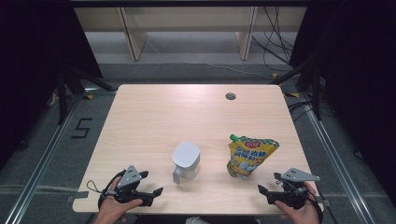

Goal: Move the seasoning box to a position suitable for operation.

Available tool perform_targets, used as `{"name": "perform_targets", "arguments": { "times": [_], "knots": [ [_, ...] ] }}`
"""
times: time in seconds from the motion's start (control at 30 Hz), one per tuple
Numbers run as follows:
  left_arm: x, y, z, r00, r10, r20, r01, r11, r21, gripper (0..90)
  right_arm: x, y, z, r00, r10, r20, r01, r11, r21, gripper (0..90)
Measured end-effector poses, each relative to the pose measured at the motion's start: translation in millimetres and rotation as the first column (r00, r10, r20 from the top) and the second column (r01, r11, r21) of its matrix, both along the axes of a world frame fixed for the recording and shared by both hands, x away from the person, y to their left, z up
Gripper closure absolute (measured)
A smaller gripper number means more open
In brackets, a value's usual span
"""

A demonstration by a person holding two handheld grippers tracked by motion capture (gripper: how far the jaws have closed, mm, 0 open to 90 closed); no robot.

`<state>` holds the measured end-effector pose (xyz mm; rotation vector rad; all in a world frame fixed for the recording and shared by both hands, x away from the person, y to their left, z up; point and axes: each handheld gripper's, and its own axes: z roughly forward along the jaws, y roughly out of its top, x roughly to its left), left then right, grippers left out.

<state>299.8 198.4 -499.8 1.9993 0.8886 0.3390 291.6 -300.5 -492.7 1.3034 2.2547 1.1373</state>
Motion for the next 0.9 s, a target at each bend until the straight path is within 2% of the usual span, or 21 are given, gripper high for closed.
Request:
{"name": "perform_targets", "arguments": {
  "times": [0.07, 0.2, 0.23, 0.27, 0.3, 0.37, 0.4, 0.5, 0.53, 0.57, 0.6, 0.63, 0.7, 0.73, 0.8, 0.83, 0.87, 0.9],
  "knots": [
    [0.0, -0.1, 0.0, 1.0000, 0.001, -0.001, -0.001, 1.0000, 0.001, 15.3, -0.4, -0.1, 0.6, 1.0000, -0.001, -0.008, 0.001, 1.0000, -0.007, 18.4],
    [0.2, 0.2, 0.0, 1.0000, 0.001, -0.006, -0.001, 1.0000, 0.007, 15.3, 1.3, -0.3, -0.3, 0.9998, 0.014, 0.013, -0.013, 0.9998, -0.014, 18.4],
    [0.3, 0.2, -0.1, 1.0000, 0.002, -0.008, -0.001, 1.0000, 0.006, 15.2, 1.8, -1.2, 0.4, 0.9994, 0.022, 0.026, -0.021, 0.9990, -0.039, 18.4],
    [0.5, 1.5, 0.1, 0.9998, -0.011, -0.016, 0.011, 0.9998, 0.019, 15.2, 2.1, -0.5, -0.1, 0.9996, 0.025, 0.017, -0.024, 0.9993, -0.028, 18.4],
    [-0.3, 0.3, -0.5, 0.9998, 0.008, -0.020, -0.008, 0.9999, 0.007, 15.2, 2.1, -0.4, -0.2, 0.9996, 0.022, 0.017, -0.022, 0.9993, -0.031, 18.3],
    [0.8, 0.5, -0.6, 1.0000, -0.002, -0.006, 0.002, 1.0000, 0.006, 15.2, 2.0, -0.9, 0.2, 0.9995, 0.018, 0.025, -0.017, 0.9989, -0.044, 18.3],
    [0.8, 1.6, 0.4, 0.9999, -0.008, -0.010, 0.008, 0.9997, 0.024, 15.3, 2.2, -0.8, 0.1, 0.9995, 0.019, 0.023, -0.018, 0.9988, -0.045, 18.3],
    [0.8, 1.7, 0.6, 0.9999, -0.011, -0.011, 0.012, 0.9997, 0.023, 15.3, 2.0, -0.7, 0.4, 0.9995, 0.019, 0.024, -0.017, 0.9988, -0.045, 18.2],
    [-0.3, 0.4, 0.0, 0.9997, 0.006, -0.024, -0.006, 0.9999, 0.009, 15.3, 2.0, -0.6, 0.5, 0.9995, 0.019, 0.024, -0.018, 0.9987, -0.048, 18.2],
    [0.0, 0.9, 0.5, 0.9997, -0.001, -0.024, 0.001, 0.9999, 0.015, 15.3, 2.0, -0.5, 0.4, 0.9996, 0.019, 0.021, -0.018, 0.9989, -0.044, 18.2],
    [-0.6, -1.1, -0.1, 0.9996, 0.016, -0.022, -0.017, 0.9997, -0.019, 15.3, 2.0, -0.3, 0.4, 0.9996, 0.018, 0.021, -0.017, 0.9989, -0.043, 18.2],
    [-0.9, -1.5, 0.4, 0.9996, 0.019, -0.023, -0.020, 0.9994, -0.030, 15.3, 2.0, 0.0, 0.2, 0.9996, 0.019, 0.023, -0.018, 0.9991, -0.039, 18.2],
    [-1.0, -0.6, 1.6, 0.9998, 0.012, -0.018, -0.012, 0.9997, -0.019, 15.4, 2.2, 0.0, 0.1, 0.9996, 0.014, 0.025, -0.013, 0.9992, -0.037, 18.3],
    [-1.6, -1.6, 1.3, 0.9997, 0.015, -0.019, -0.016, 0.9993, -0.034, 15.4, 2.1, -0.3, 0.6, 0.9997, 0.011, 0.023, -0.010, 0.9990, -0.044, 18.3],
    [-1.7, -1.8, 2.3, 0.9996, 0.012, -0.024, -0.012, 0.9997, -0.021, 15.6, 2.1, -0.5, 0.6, 0.9997, 0.011, 0.024, -0.010, 0.9989, -0.045, 18.3],
    [-1.8, -2.8, 2.1, 0.9995, 0.013, -0.027, -0.014, 0.9995, -0.027, 15.7, 2.1, -0.4, 0.6, 0.9997, 0.011, 0.023, -0.010, 0.9989, -0.046, 18.3],
    [-2.0, -3.9, 1.9, 0.9996, 0.013, -0.026, -0.014, 0.9993, -0.035, 15.9, 2.1, -0.4, 0.6, 0.9997, 0.012, 0.023, -0.011, 0.9989, -0.046, 18.3],
    [-1.7, -4.1, 2.3, 0.9999, 0.007, -0.014, -0.007, 0.9997, -0.023, 16.2, 2.2, -0.3, 0.6, 0.9997, 0.011, 0.024, -0.010, 0.9989, -0.046, 18.3]
  ]
}}
